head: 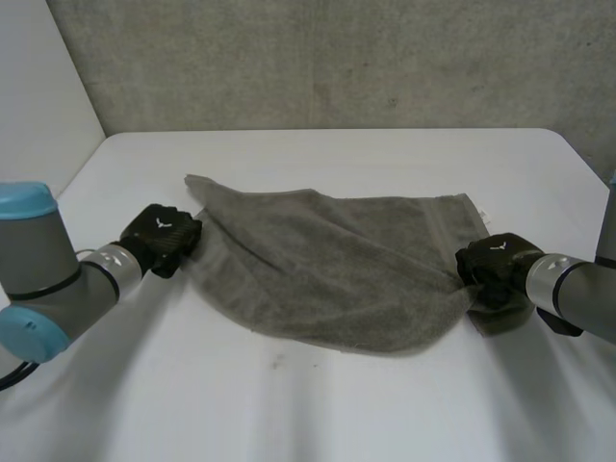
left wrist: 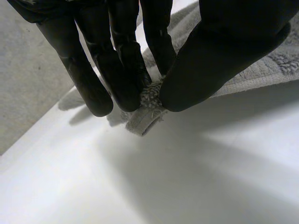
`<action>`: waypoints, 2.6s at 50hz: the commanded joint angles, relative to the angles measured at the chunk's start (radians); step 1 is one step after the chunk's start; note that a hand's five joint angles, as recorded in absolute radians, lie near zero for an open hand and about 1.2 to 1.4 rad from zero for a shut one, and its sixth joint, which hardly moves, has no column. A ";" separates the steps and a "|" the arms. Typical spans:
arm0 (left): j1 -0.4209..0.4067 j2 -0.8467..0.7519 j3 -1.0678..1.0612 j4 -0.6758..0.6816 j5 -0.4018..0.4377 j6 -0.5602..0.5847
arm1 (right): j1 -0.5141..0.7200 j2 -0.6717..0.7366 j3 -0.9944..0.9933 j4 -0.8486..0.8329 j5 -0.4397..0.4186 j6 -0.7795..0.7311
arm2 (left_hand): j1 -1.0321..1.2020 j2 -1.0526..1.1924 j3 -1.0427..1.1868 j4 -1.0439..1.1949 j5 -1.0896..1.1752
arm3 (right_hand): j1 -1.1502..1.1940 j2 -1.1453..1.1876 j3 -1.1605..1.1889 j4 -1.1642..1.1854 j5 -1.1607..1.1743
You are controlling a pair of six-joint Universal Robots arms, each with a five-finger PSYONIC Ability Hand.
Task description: Fold the towel.
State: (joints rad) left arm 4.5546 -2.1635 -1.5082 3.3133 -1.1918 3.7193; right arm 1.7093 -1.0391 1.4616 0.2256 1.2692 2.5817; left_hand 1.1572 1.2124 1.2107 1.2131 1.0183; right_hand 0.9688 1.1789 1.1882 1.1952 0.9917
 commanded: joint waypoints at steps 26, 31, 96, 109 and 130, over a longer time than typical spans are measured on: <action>0.003 0.426 -0.238 -0.212 -0.089 0.156 | -0.017 -0.052 -0.070 0.002 0.050 -0.058 | 0.239 0.184 0.186 0.183 0.203 | 0.428 0.217 0.208 0.201 0.230; 0.000 0.395 -0.155 -0.167 -0.094 0.105 | -0.014 -0.010 -0.188 -0.066 0.065 0.004 | 0.239 0.184 0.186 0.183 0.203 | 0.428 0.217 0.208 0.201 0.230; 0.003 0.373 -0.317 -0.057 -0.055 -0.121 | 0.024 0.093 -0.287 -0.032 0.119 -0.109 | 0.239 0.184 0.186 0.183 0.203 | 0.038 -0.172 -0.181 -0.188 -0.159; 0.018 0.312 -0.242 0.038 -0.066 -0.127 | -0.022 -0.108 -0.095 -0.084 0.145 0.074 | 0.239 0.184 0.186 0.183 0.203 | -0.684 -0.894 -0.904 -0.911 -0.882; 0.020 0.284 -0.242 0.043 -0.063 -0.130 | 0.009 -0.280 0.379 -0.373 0.056 0.250 | 0.239 0.184 0.186 0.183 0.203 | -0.071 -0.281 -0.290 -0.297 -0.268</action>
State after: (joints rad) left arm 4.5754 -1.8799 -1.7492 3.3584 -1.2558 3.5897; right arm 1.6937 -1.3295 1.7732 0.0126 1.3187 2.7375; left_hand 1.1606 1.2166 1.2168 1.2179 1.0274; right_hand 0.6100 0.7067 0.7106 0.7090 0.5039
